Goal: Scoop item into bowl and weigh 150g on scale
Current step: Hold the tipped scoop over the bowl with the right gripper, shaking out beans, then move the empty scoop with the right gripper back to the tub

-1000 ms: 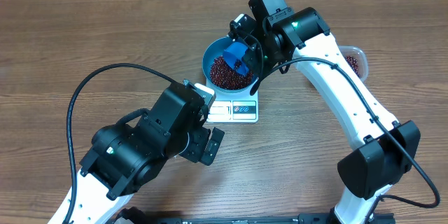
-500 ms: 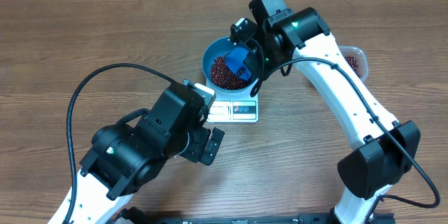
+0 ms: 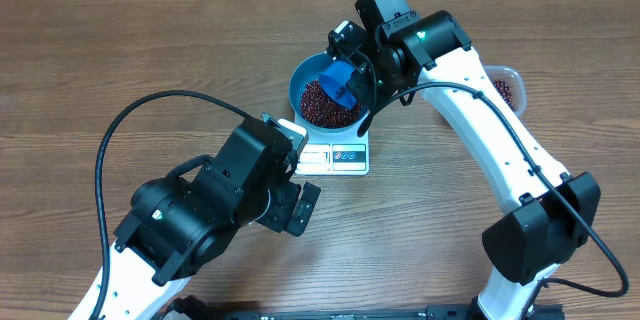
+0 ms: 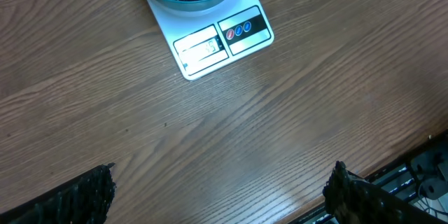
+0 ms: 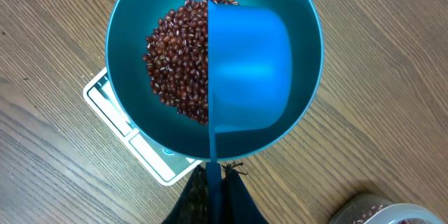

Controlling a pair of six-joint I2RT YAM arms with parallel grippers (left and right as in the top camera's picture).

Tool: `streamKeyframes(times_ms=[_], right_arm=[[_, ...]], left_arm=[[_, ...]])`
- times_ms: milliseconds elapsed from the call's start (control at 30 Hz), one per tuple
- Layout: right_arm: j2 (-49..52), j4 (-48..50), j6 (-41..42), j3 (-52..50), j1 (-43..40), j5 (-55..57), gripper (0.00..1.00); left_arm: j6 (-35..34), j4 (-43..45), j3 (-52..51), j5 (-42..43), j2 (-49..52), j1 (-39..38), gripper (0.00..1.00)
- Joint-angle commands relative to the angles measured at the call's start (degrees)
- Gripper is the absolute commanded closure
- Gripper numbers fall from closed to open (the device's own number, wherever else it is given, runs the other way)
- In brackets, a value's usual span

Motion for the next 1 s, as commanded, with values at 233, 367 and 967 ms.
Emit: streamKeyframes(times_ms=[233, 367, 967], right_arm=[[-2.4, 0.3, 1.0, 1.9, 0.3, -0.2, 0.96], [-2.4, 0.3, 1.7, 1.9, 0.3, -0.2, 0.96], [-2.4, 0.3, 3.2, 1.9, -12.8, -28.2, 0.96]], left_arm=[[0.9, 0.1, 0.7, 0.2, 0.3, 0.1, 0.00], [0.9, 0.1, 0.7, 0.2, 0.3, 0.1, 0.00], [0.9, 0.1, 0.7, 0.2, 0.3, 0.1, 0.00]])
